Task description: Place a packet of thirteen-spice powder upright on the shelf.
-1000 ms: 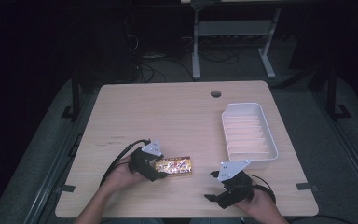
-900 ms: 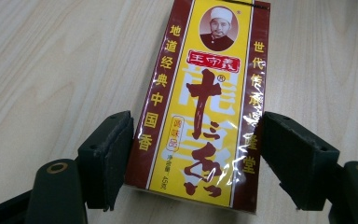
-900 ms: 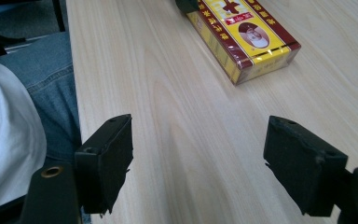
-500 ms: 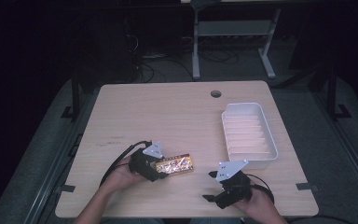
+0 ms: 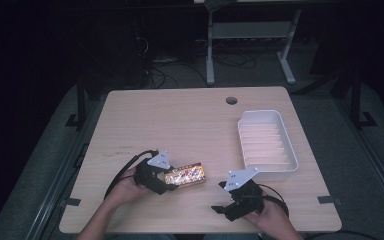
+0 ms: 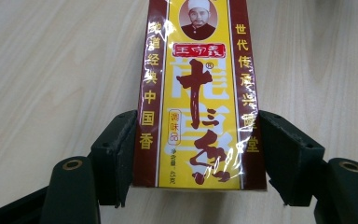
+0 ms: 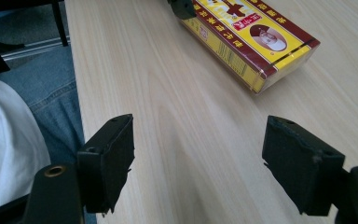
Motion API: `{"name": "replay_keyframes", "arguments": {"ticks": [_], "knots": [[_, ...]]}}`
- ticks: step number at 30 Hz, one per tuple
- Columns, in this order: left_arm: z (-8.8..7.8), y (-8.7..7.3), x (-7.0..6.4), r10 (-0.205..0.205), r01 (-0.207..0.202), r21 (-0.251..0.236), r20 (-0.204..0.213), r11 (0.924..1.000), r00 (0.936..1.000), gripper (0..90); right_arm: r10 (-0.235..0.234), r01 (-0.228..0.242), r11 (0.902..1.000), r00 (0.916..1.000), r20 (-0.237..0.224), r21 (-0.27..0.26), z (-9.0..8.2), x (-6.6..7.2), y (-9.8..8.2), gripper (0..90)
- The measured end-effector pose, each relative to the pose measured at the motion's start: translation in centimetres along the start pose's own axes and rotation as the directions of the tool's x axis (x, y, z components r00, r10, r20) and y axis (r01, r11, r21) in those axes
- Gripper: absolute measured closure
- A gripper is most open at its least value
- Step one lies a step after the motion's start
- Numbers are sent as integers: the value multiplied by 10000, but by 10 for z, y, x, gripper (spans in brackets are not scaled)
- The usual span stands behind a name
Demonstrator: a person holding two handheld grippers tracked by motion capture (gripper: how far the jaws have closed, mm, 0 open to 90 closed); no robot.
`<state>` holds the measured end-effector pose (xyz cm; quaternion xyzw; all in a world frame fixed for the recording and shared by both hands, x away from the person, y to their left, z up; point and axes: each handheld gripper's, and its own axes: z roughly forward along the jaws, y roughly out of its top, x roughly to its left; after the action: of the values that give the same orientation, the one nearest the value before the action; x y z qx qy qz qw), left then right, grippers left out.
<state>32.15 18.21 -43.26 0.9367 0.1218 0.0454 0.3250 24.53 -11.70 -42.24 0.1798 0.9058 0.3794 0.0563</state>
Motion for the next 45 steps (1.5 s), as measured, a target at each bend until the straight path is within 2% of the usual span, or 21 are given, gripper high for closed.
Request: {"name": "replay_keyframes", "arguments": {"ticks": [5,11,14,18,22,30,34,37,40,44,45], "knots": [[-13,1,-5,-54,48,-455,-141,9990,9999,325,176,-175,9996,9998,24,-210,-3,-2,12,226],[-22,1,-13,60,-73,-679,-202,9977,9998,325,479,-479,9977,9989,-23,-470,-3,-7,26,225],[-23,0,-17,100,-118,-743,-240,9972,9997,325,525,-523,9974,9986,23,-504,-1,-8,29,220],[-24,-2,-22,116,-147,-880,-361,9960,9993,325,805,-806,9956,9967,-54,-482,2,-11,31,204],[-25,-7,-26,-20,-31,-1185,-430,9930,9991,325,1037,-1042,9935,9945,-132,-467,6,-12,31,196],[-23,-15,-34,-198,113,-1588,-523,9872,9984,324,1308,-1304,9901,9914,39,-523,15,-12,32,183],[-20,-15,-40,-92,-1,-1723,-534,9850,9985,324,1713,-1715,9835,9852,-86,-579,20,-13,32,215],[-19,-15,-43,-50,-82,-1889,-693,9820,9976,325,1955,-1964,9780,9805,-188,-699,21,-15,31,244],[-19,-14,-46,28,-179,-1996,-754,9797,9971,325,2368,-2381,9678,9712,-253,-817,21,-18,30,240],[-18,-10,-50,119,-276,-2159,-737,9760,9972,325,2974,-3011,9474,9535,-489,-1087,22,-23,28,230],[-18,-9,-51,188,-345,-2201,-728,9749,9972,325,3044,-3069,9449,9517,-390,-1137,22,-23,28,231]]}}
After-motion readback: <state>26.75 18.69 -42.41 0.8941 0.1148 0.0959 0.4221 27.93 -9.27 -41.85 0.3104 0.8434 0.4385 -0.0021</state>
